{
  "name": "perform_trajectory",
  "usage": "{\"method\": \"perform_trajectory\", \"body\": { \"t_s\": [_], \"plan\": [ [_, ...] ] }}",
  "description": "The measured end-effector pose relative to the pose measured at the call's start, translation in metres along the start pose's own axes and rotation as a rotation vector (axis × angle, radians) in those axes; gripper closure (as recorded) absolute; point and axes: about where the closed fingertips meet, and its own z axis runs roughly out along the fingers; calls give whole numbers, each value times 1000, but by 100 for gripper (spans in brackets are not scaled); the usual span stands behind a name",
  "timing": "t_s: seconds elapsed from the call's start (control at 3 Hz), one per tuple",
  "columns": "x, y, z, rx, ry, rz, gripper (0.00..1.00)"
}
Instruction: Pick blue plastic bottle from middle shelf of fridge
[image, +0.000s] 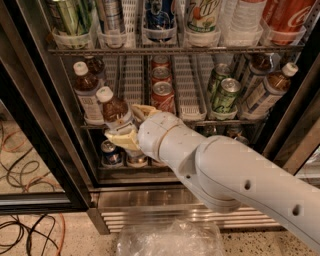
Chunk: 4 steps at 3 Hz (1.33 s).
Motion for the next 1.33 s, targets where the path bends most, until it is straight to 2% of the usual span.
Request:
{"method": "perform_trajectory", "body": {
  "t_s": [0.33,1.0,1.33],
  "plan": [
    [-15,16,-6,-52,14,-58,100],
    [-9,18,-7,-48,29,-47,100],
    [4,22,-23,-12,73,-22,100]
  ]
}}
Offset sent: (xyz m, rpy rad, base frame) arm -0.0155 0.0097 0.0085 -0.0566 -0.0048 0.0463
